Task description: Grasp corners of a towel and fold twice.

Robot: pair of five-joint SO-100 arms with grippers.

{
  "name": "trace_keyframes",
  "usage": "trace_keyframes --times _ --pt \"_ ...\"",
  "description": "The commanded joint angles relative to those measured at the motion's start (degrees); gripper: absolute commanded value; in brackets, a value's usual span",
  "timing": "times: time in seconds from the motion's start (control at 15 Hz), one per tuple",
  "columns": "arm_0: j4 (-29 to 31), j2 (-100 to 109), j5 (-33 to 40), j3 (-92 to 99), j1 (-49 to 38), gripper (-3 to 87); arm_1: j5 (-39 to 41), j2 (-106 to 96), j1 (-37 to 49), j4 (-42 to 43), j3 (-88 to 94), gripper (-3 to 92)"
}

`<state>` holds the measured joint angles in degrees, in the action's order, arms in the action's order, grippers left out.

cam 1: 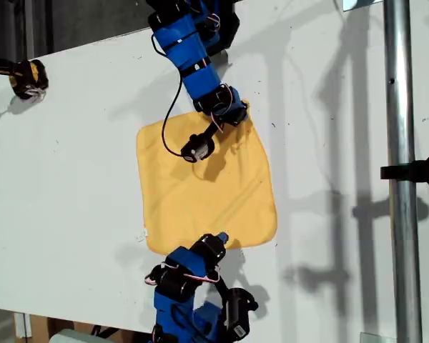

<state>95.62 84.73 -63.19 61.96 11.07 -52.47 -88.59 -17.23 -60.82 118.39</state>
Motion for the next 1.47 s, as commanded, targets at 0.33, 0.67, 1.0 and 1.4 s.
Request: trace_keyframes --times 0.33,0.67,1.0,1.4 --pt "-0.5 2.6 0.0 -0.1 4.8 32.8 0.7 -3.4 0.3 1.3 -2.9 -0.1" --pt "-3.0 2.0 3.0 4.7 4.9 35.3 0.4 -3.6 0.0 1.3 -2.9 -0.1" --pt "-17.1 -6.9 -2.1 15.2 8.6 34.6 0.5 -3.6 -0.1 1.1 -2.9 -0.1" --pt "-28.8 -12.4 -8.5 25.4 9.3 33.3 0.2 -3.7 -0.6 0.9 -2.8 -0.1"
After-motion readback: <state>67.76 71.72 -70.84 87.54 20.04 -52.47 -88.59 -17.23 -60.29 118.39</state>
